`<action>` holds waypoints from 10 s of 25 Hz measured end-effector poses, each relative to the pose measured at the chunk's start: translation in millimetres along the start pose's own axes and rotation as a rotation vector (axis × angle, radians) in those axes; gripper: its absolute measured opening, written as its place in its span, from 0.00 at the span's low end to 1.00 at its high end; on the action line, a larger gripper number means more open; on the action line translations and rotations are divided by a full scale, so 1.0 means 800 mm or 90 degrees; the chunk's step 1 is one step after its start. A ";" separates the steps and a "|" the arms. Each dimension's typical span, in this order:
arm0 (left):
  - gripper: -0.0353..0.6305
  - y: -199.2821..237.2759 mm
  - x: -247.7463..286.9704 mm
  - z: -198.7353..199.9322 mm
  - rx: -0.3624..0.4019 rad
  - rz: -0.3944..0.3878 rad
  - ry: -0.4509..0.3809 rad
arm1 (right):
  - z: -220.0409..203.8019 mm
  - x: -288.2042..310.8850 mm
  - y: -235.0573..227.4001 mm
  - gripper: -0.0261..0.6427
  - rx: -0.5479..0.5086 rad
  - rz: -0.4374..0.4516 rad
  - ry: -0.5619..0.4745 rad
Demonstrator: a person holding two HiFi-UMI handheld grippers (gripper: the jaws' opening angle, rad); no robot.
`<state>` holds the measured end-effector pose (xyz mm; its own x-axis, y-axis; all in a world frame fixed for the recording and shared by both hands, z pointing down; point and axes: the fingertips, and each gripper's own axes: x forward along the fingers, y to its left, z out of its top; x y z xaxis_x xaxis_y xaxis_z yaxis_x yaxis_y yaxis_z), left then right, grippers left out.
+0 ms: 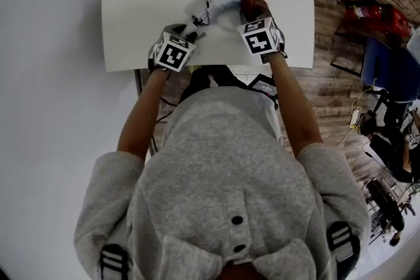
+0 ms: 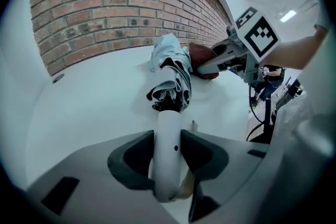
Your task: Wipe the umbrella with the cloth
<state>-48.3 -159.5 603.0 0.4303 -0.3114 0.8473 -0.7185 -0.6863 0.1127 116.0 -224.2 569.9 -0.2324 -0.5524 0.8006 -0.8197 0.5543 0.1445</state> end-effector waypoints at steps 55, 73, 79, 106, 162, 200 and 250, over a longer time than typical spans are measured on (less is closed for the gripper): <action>0.28 0.005 0.009 0.006 0.020 -0.007 -0.025 | 0.142 -0.016 0.069 0.16 0.193 0.448 -0.037; 0.28 0.002 0.003 0.007 0.021 -0.014 -0.019 | 0.129 -0.012 -0.020 0.16 0.052 0.228 -0.010; 0.28 0.003 0.006 -0.001 0.025 -0.016 -0.017 | 0.131 -0.014 -0.047 0.16 0.025 0.177 -0.003; 0.28 0.001 0.002 0.002 0.016 -0.006 -0.019 | 0.111 -0.057 -0.176 0.16 0.097 -0.030 -0.053; 0.28 0.000 -0.001 0.000 0.002 -0.020 -0.029 | 0.143 0.008 0.049 0.16 0.047 0.164 -0.014; 0.28 0.002 -0.003 0.004 0.003 -0.013 -0.031 | 0.143 0.016 0.119 0.16 0.042 0.262 0.014; 0.28 -0.002 -0.001 0.000 0.012 -0.032 -0.020 | 0.005 -0.011 0.135 0.16 0.079 0.484 0.166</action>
<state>-47.9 -158.4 602.0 0.4829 -0.2969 0.8238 -0.6852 -0.7139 0.1444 27.5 -162.2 576.2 -0.6321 0.1176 0.7659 -0.5429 0.6380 -0.5461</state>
